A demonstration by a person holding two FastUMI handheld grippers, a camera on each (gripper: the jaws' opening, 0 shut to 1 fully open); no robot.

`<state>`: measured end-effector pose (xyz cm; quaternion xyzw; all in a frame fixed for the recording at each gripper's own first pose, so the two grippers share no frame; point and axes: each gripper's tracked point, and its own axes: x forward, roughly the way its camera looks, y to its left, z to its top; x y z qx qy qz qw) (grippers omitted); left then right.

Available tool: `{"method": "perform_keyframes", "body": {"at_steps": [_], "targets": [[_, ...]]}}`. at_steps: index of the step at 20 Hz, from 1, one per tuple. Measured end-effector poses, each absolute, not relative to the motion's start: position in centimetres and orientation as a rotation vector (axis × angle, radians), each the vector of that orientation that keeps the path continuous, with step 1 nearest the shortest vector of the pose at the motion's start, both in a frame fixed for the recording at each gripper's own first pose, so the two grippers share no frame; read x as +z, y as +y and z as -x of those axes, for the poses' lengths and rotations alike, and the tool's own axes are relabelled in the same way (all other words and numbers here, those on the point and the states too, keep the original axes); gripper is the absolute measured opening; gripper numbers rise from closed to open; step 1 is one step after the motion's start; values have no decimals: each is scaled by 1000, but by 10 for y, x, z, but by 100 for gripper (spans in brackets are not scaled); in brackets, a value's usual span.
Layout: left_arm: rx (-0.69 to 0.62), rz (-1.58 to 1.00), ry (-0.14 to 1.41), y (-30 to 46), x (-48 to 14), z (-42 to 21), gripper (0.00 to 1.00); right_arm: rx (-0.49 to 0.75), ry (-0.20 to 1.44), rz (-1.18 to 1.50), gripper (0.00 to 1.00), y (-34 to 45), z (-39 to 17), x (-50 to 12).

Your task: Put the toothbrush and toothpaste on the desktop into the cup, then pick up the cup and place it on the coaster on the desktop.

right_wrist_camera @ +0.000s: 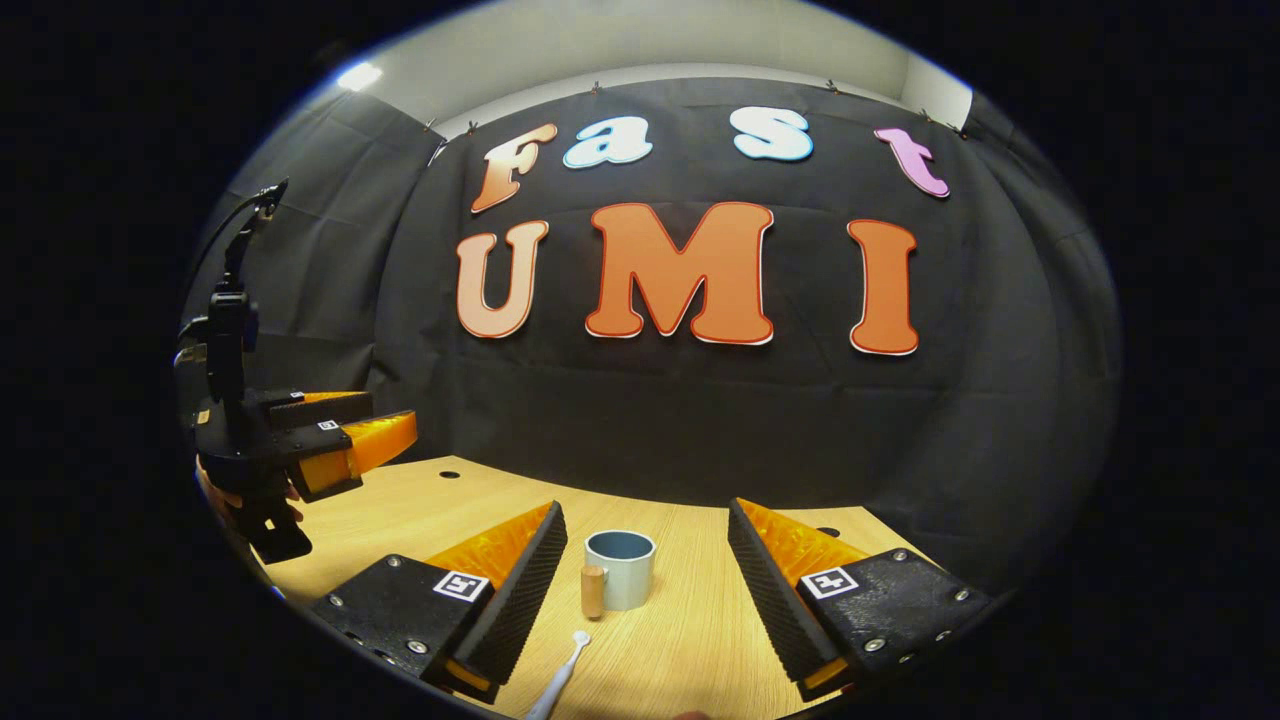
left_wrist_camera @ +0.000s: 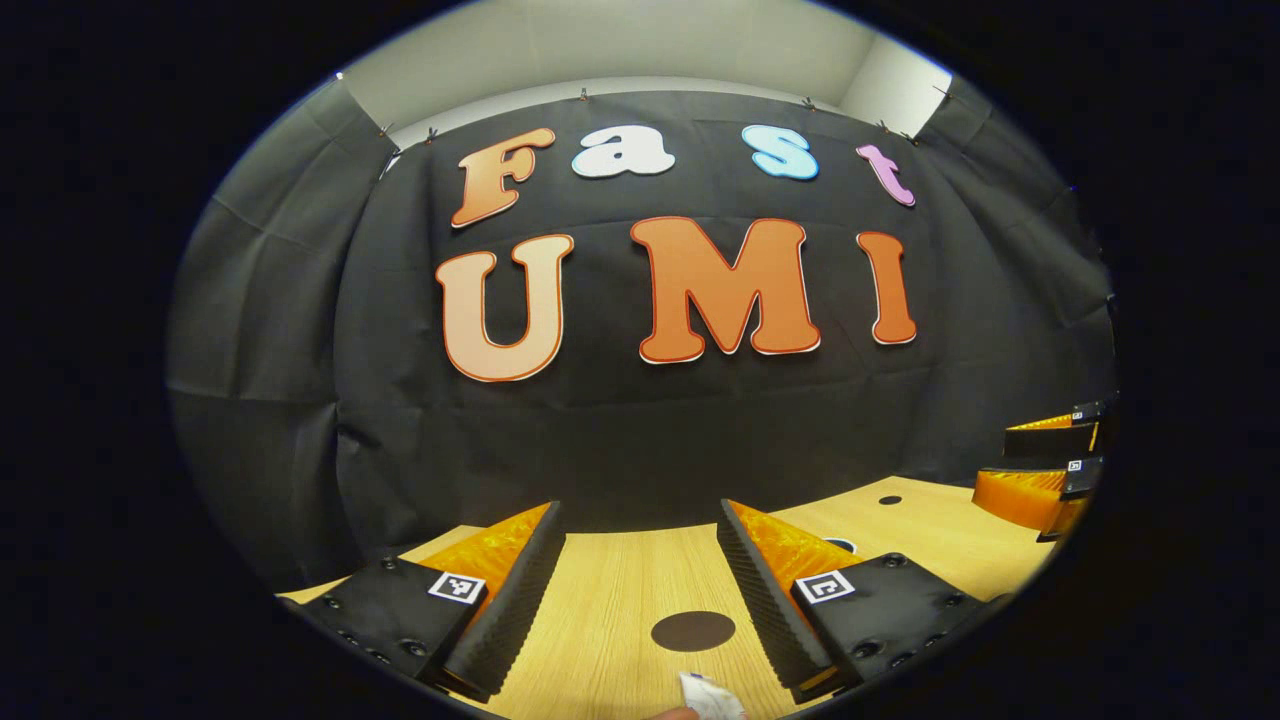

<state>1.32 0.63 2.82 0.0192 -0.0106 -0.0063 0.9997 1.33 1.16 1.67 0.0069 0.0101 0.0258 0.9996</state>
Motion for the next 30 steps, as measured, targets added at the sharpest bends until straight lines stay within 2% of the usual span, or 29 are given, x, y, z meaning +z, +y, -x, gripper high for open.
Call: {"method": "perform_keyframes", "body": {"at_steps": [8, 16, 21, 27, 29, 30], "targets": [[-124, 92, 212, -9, -18, -20, 97, 79, 224, -36, 98, 28, -22, -27], [-147, 87, 430, -17, -75, -12, 97, 109, 488, -75, 98, 46, -19, -93], [-159, 103, 594, -26, -116, 1, 97, 141, 641, -97, 92, 66, -19, -117], [-131, 134, 827, -25, -163, 22, 98, 154, 779, -138, 80, 75, -16, -115], [-126, 137, 872, -25, -175, 29, 98, 160, 810, -138, 79, 76, -15, -112], [-129, 138, 893, -26, -178, 33, 98, 167, 824, -133, 73, 77, -15, -109]]}}
